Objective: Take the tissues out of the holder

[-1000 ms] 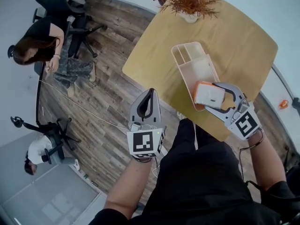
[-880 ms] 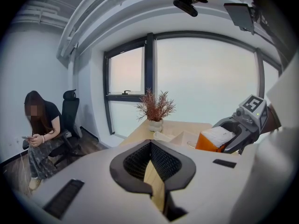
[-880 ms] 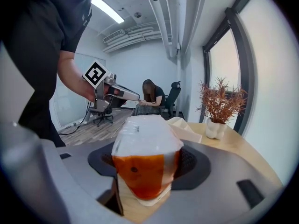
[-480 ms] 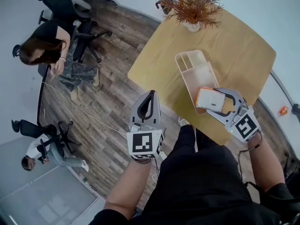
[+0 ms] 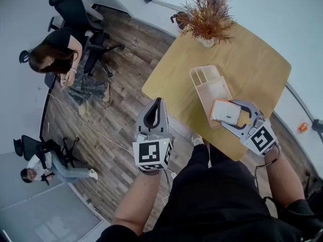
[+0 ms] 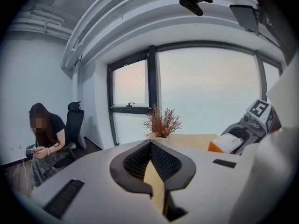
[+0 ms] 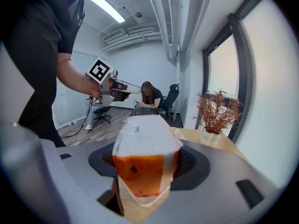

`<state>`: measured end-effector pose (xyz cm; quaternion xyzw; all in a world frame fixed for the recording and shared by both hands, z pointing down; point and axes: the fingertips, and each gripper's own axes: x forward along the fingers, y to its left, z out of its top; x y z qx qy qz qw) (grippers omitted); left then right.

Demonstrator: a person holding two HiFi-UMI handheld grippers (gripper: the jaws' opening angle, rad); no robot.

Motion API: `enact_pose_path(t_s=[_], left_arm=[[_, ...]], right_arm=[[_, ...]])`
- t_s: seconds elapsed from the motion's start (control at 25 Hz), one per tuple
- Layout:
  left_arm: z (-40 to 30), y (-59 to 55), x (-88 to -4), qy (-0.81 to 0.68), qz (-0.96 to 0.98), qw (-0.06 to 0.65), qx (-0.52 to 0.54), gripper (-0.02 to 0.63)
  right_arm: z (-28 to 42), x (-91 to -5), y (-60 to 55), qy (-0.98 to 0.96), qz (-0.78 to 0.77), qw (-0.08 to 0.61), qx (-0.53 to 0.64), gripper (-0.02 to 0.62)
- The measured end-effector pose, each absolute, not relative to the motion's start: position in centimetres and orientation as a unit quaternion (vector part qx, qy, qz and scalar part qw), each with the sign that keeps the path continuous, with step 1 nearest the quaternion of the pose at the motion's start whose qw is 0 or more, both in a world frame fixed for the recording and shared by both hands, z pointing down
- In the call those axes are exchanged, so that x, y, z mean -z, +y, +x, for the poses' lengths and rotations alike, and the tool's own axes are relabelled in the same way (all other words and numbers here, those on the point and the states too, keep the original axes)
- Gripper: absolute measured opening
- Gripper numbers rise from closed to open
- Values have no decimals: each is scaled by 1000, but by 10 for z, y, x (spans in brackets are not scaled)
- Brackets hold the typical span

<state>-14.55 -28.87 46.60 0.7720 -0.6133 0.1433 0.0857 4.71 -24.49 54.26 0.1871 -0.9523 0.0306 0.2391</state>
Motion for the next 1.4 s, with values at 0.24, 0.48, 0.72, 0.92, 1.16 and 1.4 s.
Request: enact_pose_path(t_s=[0.24,0.48,0.72,0.92,1.16,1.4], left_arm=[[-149,-285,-442,-623,768,71,-130,5],[-144,-280,-419,-623,771,56,-118,5],[-136,-279,-390,-621,776,40,-102,5],[-126,-278,-366,-613,785,26,-91,5],[-115,-277,-331,-604,794,6,-72,5],[-113,-274,-301,-599,798,-14,-60,5]], right_arm=[[47,-522,-245,-953,199,228,-28,282],[51,-496,-248,-954,210,211,-18,281],[55,-462,-250,-955,226,191,-10,281],[60,-440,-254,-953,240,186,-2,281],[70,-416,-257,-950,255,183,1,281],[70,-378,-260,-949,272,159,18,281]])
